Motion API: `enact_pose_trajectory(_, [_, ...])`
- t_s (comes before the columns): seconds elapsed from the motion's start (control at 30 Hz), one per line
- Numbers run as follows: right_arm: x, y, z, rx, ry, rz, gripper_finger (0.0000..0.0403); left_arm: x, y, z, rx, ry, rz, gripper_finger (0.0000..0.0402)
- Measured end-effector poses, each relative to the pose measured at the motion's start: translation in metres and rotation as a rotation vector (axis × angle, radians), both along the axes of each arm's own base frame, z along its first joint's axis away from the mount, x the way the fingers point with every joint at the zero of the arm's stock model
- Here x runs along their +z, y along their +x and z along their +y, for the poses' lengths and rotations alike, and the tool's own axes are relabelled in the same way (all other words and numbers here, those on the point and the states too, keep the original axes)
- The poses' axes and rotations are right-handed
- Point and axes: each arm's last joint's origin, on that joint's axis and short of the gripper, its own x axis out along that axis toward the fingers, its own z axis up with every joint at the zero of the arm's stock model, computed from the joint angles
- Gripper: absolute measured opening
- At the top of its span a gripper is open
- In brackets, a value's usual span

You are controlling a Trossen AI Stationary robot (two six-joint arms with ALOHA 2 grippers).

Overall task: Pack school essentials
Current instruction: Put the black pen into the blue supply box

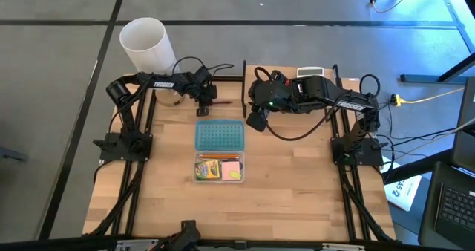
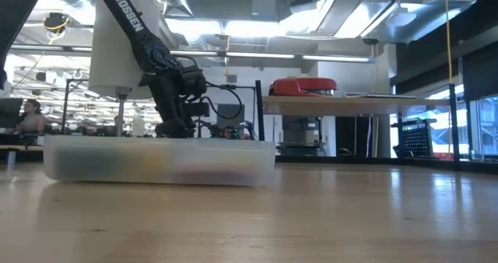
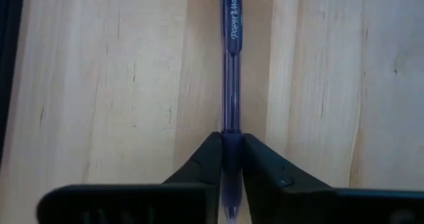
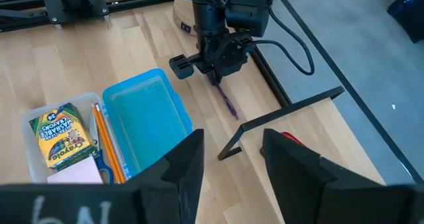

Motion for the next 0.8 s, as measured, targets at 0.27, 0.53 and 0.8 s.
enact_pose_trajectory(0.27, [0.0, 0.0, 0.0, -0.001, 0.002, -0.001, 0.0156, 0.0, 0.0, 0.0001, 0.001, 0.002, 0.0, 0.0022])
enact_pose_trajectory(0.53, [-0.0001, 0.0, 0.0002, 0.0, 0.004, -0.001, 0.0156, 0.0001, 0.0001, 0.0002, 0.015, -0.003, -0.001, 0.0026])
enact_pose_trajectory(0.8, [-0.0005, 0.0003, 0.0015, 0.032, 0.042, 0.001, 0.0156, 0.0046, -0.0028, -0.001, 0.073, -0.024, -0.002, 0.0026])
